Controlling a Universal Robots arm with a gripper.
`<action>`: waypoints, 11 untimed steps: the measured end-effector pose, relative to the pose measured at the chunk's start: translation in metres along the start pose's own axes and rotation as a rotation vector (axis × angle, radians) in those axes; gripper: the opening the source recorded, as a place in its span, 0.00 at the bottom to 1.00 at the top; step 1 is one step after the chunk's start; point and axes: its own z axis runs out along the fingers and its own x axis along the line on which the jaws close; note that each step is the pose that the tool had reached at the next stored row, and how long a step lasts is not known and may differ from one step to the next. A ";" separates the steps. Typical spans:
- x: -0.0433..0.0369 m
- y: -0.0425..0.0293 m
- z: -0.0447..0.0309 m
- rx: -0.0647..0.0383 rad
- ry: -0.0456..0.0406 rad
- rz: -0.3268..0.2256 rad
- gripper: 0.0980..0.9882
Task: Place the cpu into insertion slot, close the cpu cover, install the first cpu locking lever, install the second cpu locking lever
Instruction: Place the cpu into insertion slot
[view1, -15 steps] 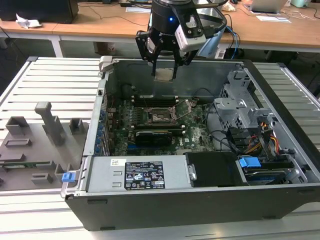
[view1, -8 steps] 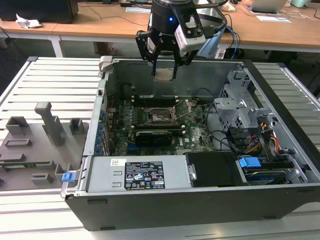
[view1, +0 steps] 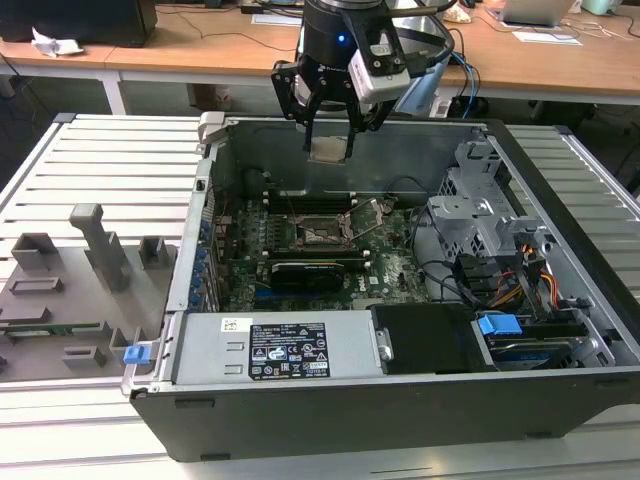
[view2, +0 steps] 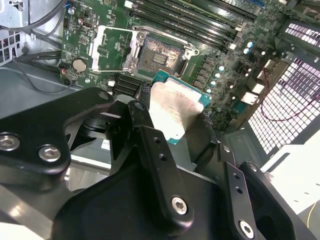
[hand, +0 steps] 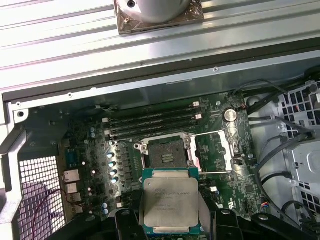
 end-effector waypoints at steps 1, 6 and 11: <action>0.0000 0.0000 0.0000 0.000 -0.0001 0.001 0.48; 0.0000 0.0000 0.0000 0.000 -0.0008 0.009 0.48; 0.0000 0.0000 0.0000 0.000 -0.0017 0.019 0.48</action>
